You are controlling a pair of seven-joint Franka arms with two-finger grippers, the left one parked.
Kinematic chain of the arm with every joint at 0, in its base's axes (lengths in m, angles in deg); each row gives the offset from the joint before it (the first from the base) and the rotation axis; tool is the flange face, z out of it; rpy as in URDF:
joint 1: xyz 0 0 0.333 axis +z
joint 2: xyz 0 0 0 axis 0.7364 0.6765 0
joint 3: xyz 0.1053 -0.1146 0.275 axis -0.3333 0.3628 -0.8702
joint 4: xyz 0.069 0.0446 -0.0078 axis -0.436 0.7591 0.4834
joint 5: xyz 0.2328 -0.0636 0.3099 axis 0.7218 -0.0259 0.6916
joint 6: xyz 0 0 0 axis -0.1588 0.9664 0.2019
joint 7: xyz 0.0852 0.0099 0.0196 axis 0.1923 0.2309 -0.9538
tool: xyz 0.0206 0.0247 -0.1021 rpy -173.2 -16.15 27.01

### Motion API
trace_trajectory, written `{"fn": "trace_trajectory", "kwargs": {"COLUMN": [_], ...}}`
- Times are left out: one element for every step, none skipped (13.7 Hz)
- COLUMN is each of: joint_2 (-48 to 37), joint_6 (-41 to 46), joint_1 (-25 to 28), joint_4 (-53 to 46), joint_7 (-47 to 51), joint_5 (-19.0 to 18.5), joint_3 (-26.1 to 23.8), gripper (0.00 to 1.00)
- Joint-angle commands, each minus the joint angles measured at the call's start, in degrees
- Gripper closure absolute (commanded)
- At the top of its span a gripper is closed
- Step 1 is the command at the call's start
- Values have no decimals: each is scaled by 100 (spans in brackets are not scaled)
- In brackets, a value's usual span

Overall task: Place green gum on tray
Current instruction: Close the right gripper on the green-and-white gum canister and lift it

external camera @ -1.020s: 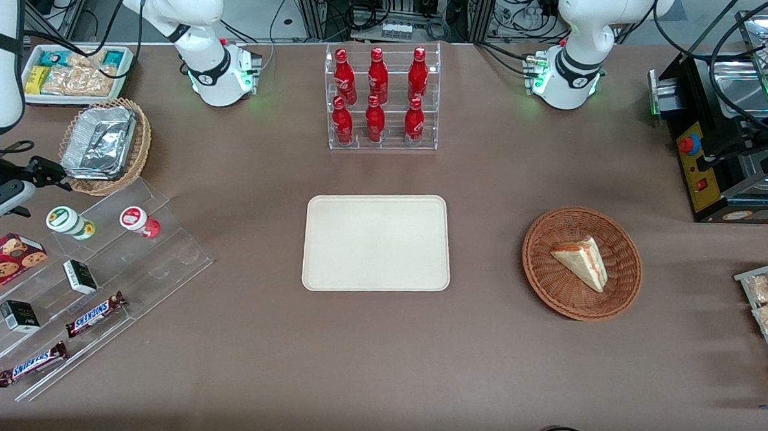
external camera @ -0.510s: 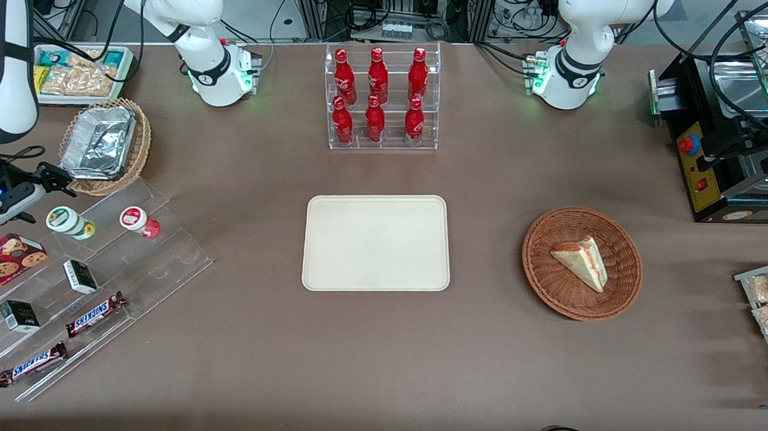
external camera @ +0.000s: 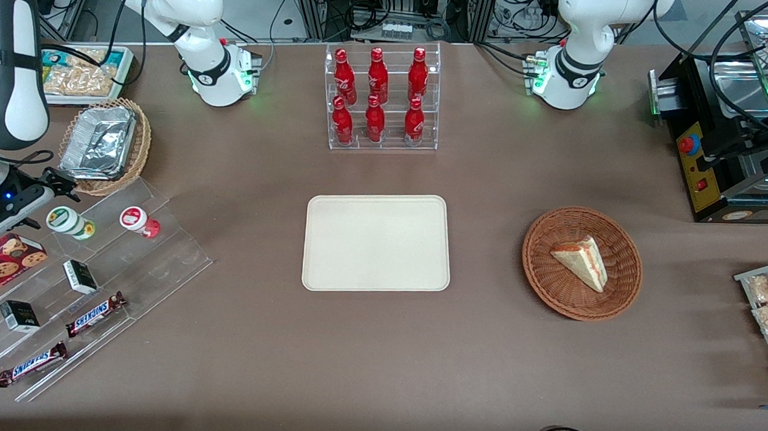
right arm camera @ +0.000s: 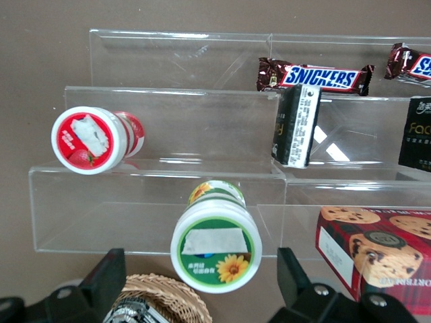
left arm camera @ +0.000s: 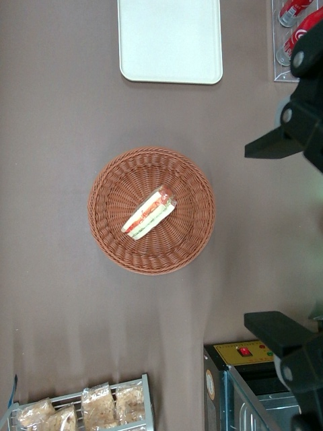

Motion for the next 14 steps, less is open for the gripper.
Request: {"fn": "trace_trajectory", "kwargs": {"joint_2": [-4,39,66,92,101,101,110,119,119,110,101,75,58,49], "joint_6": [-335,-414,-441,-485,-503,-494,-494,-494,-477,-451,-424,-380,-241,-65], "joint_1": [-76,-76,-76,-76,-76,-85,-85,-85,-85,-85,-77,-68,-50,-15], "joint_4": [170,196,196,196,196,196,196,196,196,196,179,153,74,-75], "joint_7": [-158,-184,-210,-228,-272,-281,-359,-404,-404,-404,-395,-378,-351,-325], "joint_5": [-28,-28,-28,-28,-28,-28,-28,-28,-28,-28,-28,-28,-28,-28], "joint_3": [-38,-38,-38,-38,-38,-38,-38,-38,-38,-38,-38,-38,-38,-47], "gripper": [0,0,0,0,2,13,40,74,98,100,100,100,100,100]}}
